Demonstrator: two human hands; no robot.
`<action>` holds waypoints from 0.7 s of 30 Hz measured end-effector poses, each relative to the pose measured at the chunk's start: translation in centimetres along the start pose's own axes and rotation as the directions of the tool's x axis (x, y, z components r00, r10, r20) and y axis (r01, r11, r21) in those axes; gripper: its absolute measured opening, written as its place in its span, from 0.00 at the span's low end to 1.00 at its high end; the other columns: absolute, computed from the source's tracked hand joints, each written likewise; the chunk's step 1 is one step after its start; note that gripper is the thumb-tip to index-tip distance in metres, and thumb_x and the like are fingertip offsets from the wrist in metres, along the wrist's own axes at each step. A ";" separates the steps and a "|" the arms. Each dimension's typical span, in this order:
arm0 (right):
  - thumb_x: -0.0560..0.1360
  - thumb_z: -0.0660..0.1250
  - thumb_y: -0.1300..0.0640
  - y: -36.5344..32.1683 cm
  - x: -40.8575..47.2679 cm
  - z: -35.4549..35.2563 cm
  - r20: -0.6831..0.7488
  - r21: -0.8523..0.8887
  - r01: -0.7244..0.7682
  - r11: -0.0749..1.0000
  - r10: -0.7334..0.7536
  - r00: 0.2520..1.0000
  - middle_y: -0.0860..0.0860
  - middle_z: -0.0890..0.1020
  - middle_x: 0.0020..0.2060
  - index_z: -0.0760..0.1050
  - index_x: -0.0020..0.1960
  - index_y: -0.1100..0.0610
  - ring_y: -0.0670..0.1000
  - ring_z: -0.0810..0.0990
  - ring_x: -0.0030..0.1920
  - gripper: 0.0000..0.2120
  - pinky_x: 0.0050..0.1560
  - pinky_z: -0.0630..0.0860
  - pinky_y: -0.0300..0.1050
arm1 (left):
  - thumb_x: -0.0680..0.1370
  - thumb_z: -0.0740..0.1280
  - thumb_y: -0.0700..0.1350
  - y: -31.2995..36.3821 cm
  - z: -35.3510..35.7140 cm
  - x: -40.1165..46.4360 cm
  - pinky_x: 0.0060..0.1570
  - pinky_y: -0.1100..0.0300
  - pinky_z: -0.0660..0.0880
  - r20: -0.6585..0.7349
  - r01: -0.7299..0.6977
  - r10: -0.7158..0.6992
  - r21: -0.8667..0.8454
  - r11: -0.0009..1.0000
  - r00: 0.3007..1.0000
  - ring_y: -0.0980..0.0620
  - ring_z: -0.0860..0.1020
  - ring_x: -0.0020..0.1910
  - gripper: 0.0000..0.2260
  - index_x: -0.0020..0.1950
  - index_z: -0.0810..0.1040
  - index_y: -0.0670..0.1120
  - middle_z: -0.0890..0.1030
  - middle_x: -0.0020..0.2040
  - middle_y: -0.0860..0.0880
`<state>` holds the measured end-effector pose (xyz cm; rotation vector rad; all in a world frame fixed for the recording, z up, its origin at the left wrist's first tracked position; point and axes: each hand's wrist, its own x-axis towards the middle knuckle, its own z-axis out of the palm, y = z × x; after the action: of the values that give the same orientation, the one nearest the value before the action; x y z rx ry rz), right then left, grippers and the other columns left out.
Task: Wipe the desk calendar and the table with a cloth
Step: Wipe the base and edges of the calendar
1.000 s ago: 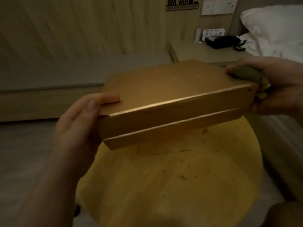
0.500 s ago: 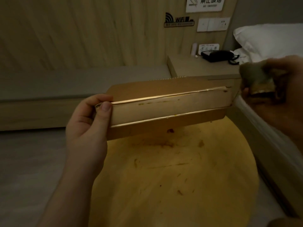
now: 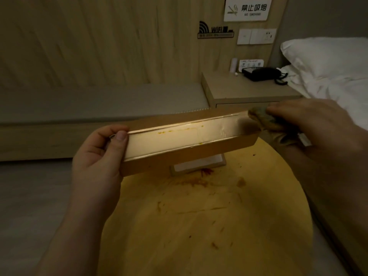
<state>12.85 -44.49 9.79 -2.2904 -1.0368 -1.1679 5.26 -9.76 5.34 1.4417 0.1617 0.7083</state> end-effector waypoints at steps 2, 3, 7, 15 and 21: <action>0.77 0.74 0.68 -0.3 0.1 0.7 -0.021 -0.027 -0.015 1.000 0.014 1.000 0.60 0.83 0.61 0.81 0.66 0.63 0.61 0.81 0.61 0.18 0.68 0.73 0.50 | 0.81 0.71 0.50 -0.4 0.0 -0.1 0.46 0.56 0.78 0.005 -0.021 0.021 0.059 0.998 1.000 0.58 0.82 0.47 0.06 0.48 0.86 0.61 0.86 0.45 0.59; 0.75 0.75 0.71 -0.5 0.2 1.0 -0.013 -0.036 -0.032 0.999 0.032 0.999 0.61 0.84 0.60 0.81 0.64 0.64 0.62 0.82 0.60 0.18 0.66 0.74 0.52 | 0.82 0.70 0.48 -0.6 0.0 -0.2 0.45 0.60 0.79 0.009 -0.033 0.032 0.098 0.995 0.999 0.60 0.81 0.47 0.10 0.48 0.86 0.63 0.86 0.45 0.60; 0.69 0.76 0.74 -1.1 0.0 2.0 0.059 -0.057 -0.118 0.991 0.122 0.991 0.64 0.84 0.56 0.81 0.61 0.66 0.66 0.82 0.57 0.21 0.58 0.77 0.59 | 0.84 0.68 0.43 -0.7 0.6 -0.5 0.40 0.71 0.77 0.028 -0.055 0.051 0.125 0.991 0.998 0.66 0.81 0.43 0.16 0.46 0.86 0.64 0.86 0.44 0.63; 0.73 0.75 0.71 -2.5 -1.2 2.2 0.062 -0.073 -0.115 0.991 0.119 0.991 0.63 0.84 0.57 0.81 0.65 0.65 0.65 0.82 0.57 0.20 0.57 0.77 0.57 | 0.84 0.68 0.45 -0.8 0.7 -0.4 0.36 0.69 0.78 -0.006 -0.029 0.029 0.074 0.997 1.000 0.66 0.82 0.42 0.13 0.47 0.85 0.62 0.87 0.44 0.62; 0.72 0.76 0.70 -2.4 -1.3 2.8 0.053 -0.102 -0.130 0.986 0.136 0.989 0.64 0.83 0.56 0.82 0.64 0.65 0.66 0.81 0.56 0.20 0.55 0.77 0.57 | 0.84 0.68 0.45 -0.8 1.0 -0.6 0.35 0.67 0.79 -0.025 -0.009 0.010 0.036 0.999 1.000 0.64 0.84 0.43 0.13 0.47 0.86 0.62 0.87 0.46 0.61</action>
<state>11.99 -41.80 7.09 -2.4433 -0.8485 -1.1264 5.53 -10.89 4.56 1.4692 0.1878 0.7345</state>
